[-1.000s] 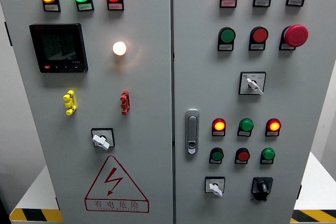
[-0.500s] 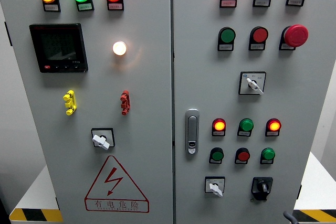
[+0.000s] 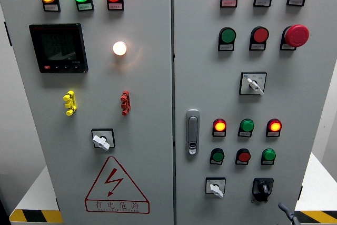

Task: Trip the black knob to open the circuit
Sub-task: 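Raise the right hand up to the black rotary knob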

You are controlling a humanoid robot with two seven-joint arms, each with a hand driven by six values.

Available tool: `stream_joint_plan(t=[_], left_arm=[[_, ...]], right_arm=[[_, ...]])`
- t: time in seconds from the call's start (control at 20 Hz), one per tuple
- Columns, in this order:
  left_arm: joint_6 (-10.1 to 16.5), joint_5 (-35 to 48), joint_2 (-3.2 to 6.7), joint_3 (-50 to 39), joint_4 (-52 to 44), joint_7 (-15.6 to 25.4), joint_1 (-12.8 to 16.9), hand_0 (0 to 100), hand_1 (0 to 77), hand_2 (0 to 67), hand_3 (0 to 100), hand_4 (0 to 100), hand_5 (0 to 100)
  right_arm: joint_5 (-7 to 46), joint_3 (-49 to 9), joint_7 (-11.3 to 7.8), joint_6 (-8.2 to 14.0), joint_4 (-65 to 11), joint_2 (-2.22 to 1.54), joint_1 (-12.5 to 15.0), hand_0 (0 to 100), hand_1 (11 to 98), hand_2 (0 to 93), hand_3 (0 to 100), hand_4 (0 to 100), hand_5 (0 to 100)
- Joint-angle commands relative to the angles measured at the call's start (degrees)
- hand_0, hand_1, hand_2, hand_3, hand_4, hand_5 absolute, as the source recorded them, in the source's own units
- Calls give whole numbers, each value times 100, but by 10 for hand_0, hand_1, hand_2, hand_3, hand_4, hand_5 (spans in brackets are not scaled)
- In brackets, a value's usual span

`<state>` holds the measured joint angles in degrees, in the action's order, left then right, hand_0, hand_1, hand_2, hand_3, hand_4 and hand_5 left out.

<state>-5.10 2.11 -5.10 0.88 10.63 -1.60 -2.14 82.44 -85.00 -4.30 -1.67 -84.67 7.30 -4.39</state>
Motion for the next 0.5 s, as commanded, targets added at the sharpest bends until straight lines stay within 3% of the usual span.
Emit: stream_joint_plan(t=[0.0,0.05,0.45], left_arm=[[0,0,0,0,0,1,3,0,0,194,262,98,86],[0,0,0,0,0,1,3,0,0,194,262,98,86],[0,0,0,0,0,1,3,0,0,194,262,98,86]], right_arm=[[-9,9,17,0,38,8,-97,972,578,0,901,959,1000],[-9,18,60,0,55,26,-132,979,577,0,901,959,1000],[-220,80,157,0,249,26,-334,1000,573,0,909,965,1000]])
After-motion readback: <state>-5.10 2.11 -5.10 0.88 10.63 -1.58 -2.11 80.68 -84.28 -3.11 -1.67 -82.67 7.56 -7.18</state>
